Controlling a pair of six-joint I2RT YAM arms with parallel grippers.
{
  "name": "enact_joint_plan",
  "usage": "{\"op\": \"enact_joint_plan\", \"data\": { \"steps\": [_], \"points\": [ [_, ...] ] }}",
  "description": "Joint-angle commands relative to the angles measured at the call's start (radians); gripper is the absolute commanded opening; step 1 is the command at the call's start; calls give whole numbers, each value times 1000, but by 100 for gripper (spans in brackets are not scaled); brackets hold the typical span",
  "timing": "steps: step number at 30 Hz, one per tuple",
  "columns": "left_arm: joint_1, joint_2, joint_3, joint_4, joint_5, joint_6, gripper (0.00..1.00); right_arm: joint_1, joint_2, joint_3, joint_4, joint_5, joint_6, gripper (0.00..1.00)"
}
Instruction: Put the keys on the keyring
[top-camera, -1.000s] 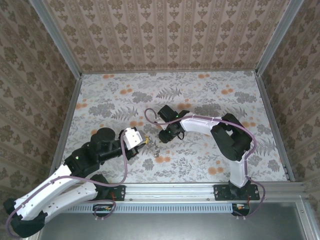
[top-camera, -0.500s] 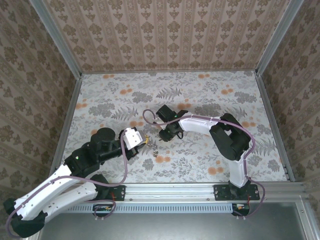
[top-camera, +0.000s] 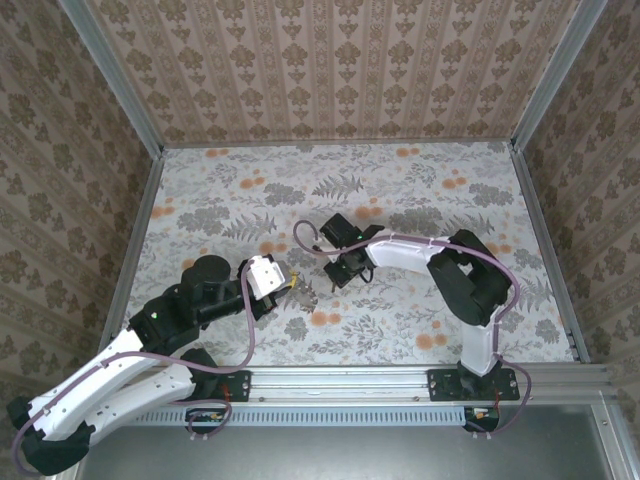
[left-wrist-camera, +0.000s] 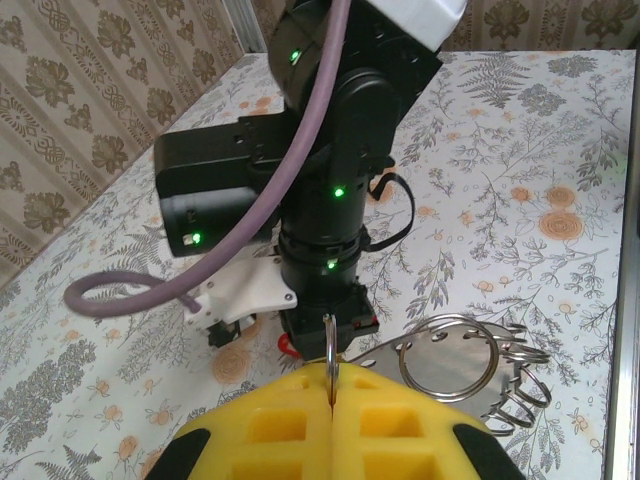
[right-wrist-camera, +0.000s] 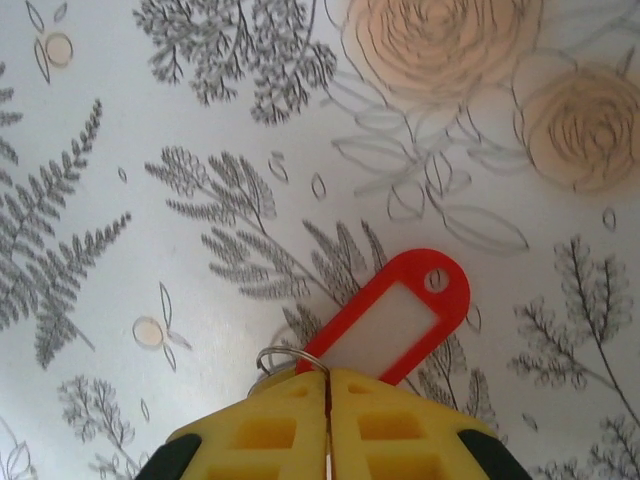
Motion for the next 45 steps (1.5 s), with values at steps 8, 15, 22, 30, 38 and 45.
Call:
{"op": "enact_joint_plan", "data": {
  "steps": [8,15,22,30,38,45],
  "points": [
    [6,-11,31,29,9,-19,0,-37,-82,-88,74,-143,52,8],
    [5,-8,30,32,7,-18,0,-37,-92,-72,78,-139,22,35],
    [5,-6,30,31,-1,-17,0,-35,-36,-16,61,-117,-19,40],
    [10,0,31,33,2,-18,0,-18,0,-5,55,-103,-31,38],
    [12,-1,31,34,11,-17,0,9,24,1,25,-27,-57,38],
    [14,-6,38,32,16,-14,0,24,30,-9,15,29,-63,34]
  ]
}}
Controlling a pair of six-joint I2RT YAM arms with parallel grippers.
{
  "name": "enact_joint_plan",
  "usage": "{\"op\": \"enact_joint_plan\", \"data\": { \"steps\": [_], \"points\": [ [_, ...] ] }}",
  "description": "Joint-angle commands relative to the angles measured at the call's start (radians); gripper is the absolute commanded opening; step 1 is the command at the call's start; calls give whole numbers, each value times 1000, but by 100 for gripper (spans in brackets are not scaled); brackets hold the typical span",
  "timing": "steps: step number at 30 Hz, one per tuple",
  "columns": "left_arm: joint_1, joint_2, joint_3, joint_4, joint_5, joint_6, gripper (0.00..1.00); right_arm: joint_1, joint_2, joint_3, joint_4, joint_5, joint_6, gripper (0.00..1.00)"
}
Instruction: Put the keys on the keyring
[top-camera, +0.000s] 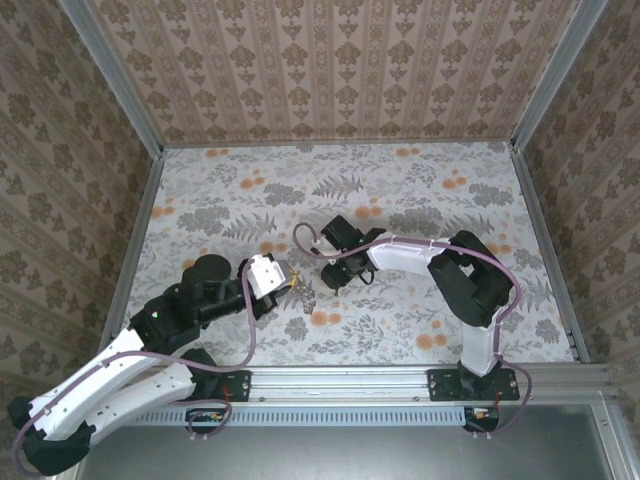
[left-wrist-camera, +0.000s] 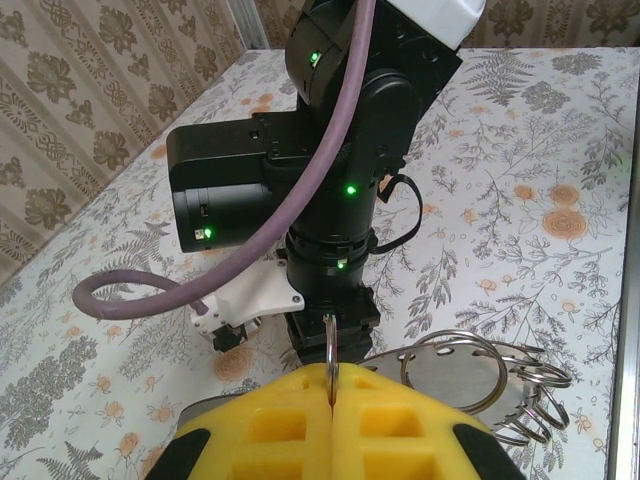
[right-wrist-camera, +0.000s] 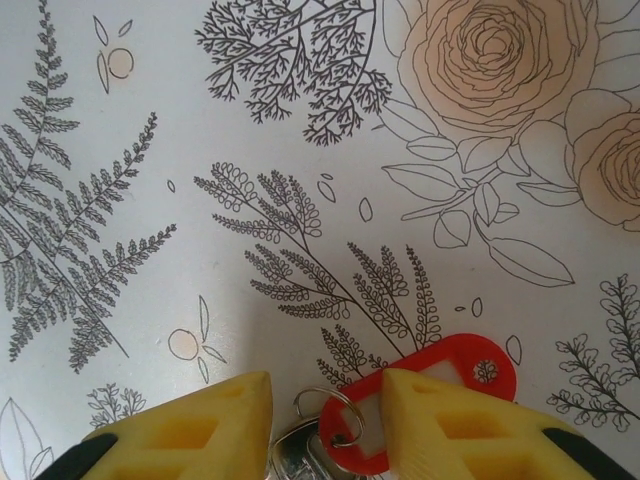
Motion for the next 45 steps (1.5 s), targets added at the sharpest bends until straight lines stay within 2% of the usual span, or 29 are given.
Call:
{"op": "enact_joint_plan", "data": {
  "steps": [1,6,18,23,33,45],
  "points": [
    [7,-13,38,33,16,-13,0,6,27,12,-50,49,-16,34],
    [7,-15,38,32,18,-16,0,8,14,4,-49,45,-13,21],
    [6,-16,42,26,8,-13,0,5,-12,-19,-30,26,-10,7],
    [6,-18,43,23,8,-14,0,-15,-58,-62,20,-21,9,3],
    [6,-19,43,25,13,-17,0,-32,-136,-129,72,-117,32,5],
    [6,-19,42,23,11,-15,0,-34,-112,-142,78,-180,29,11]
  ]
}}
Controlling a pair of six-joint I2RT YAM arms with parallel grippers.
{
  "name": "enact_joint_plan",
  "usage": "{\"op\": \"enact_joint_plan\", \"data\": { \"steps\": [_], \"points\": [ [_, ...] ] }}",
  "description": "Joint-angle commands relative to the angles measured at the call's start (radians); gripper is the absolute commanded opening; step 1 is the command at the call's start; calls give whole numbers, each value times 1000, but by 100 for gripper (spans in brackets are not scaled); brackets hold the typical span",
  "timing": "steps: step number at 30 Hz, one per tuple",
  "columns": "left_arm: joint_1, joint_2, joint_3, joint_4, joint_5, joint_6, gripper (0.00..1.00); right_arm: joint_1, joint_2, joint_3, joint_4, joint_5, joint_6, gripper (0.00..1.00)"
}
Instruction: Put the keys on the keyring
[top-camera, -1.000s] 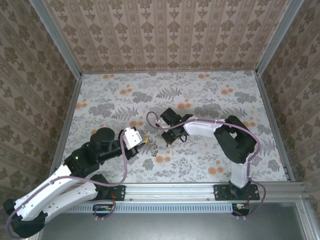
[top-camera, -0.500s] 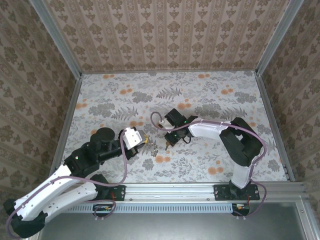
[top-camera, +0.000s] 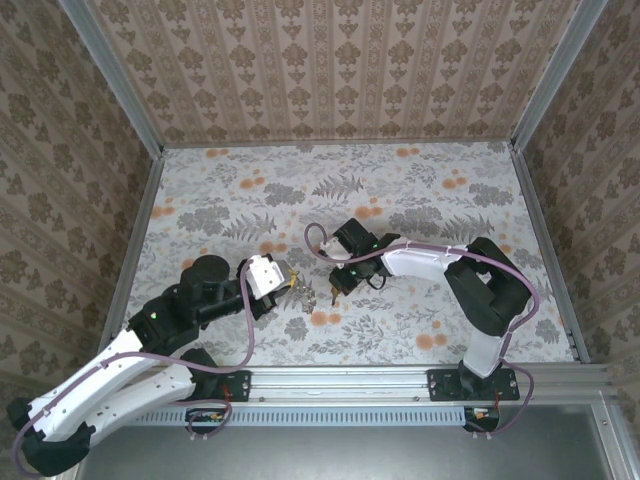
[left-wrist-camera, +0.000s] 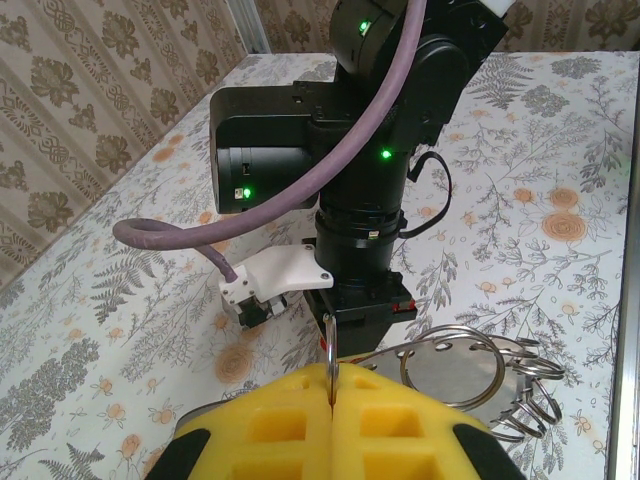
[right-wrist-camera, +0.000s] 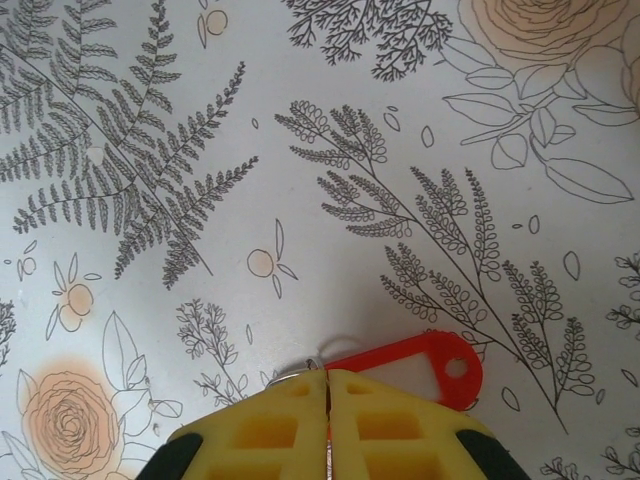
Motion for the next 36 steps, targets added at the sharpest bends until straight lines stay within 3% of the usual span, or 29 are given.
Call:
{"op": "enact_joint_plan", "data": {
  "steps": [1,17,25,30,36],
  "points": [
    [7,-10,42,24,12,-16,0,-4,4,-15,17,-39,6,11],
    [6,-17,43,24,11,-16,0,-4,46,-4,11,-43,4,16],
    [6,-17,47,19,9,-13,0,-4,23,-7,8,-40,1,5],
    [6,-15,56,7,14,-9,0,-4,-68,-41,39,-63,-3,0],
    [9,-10,86,-23,64,17,0,-4,-315,-181,228,-155,-8,0]
  ]
}}
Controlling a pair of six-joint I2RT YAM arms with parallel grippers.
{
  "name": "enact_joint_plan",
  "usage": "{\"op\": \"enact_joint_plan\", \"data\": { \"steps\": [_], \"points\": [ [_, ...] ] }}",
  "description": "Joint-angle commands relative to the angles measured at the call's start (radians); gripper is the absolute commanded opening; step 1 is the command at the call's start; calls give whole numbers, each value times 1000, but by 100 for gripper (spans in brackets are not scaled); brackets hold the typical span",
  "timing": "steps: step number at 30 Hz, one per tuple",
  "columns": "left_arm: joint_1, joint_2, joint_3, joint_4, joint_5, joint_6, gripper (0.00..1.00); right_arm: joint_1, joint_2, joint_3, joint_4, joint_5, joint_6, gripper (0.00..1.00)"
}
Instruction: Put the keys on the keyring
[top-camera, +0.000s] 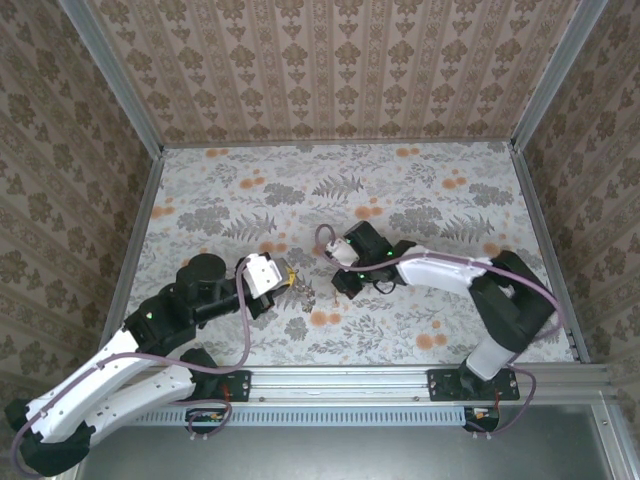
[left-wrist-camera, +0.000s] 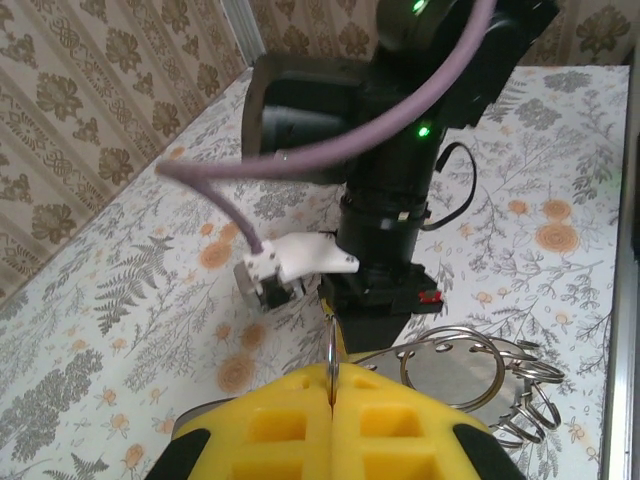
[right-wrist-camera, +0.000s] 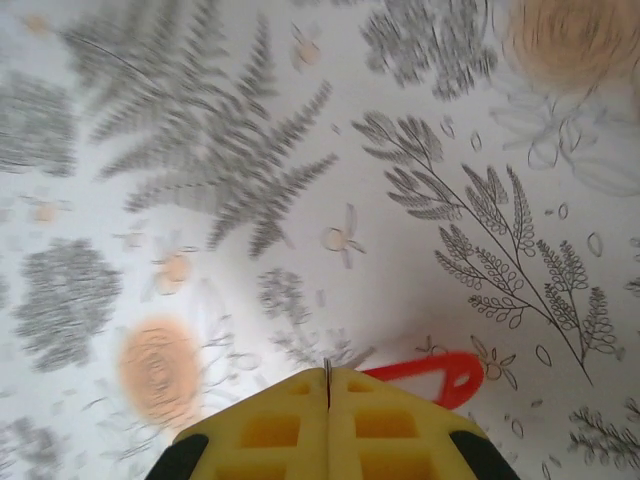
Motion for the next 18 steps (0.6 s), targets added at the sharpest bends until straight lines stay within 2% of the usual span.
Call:
{"op": "enact_joint_plan", "data": {
  "steps": [1,5,9,12,18],
  "points": [
    [11,-9,51,-11,60,22,0,-5,-161,-60,156,-94,-10,0],
    [28,-4,60,-9,152,47,0,-9,-345,-118,283,-192,2,0],
    [95,54,82,6,337,58,0,-24,-511,-162,410,-243,7,0],
    [157,121,132,17,506,57,0,-48,-592,-179,479,-292,23,0],
    [165,276,259,-41,636,119,0,-65,-670,-189,529,-397,59,0]
  ]
}}
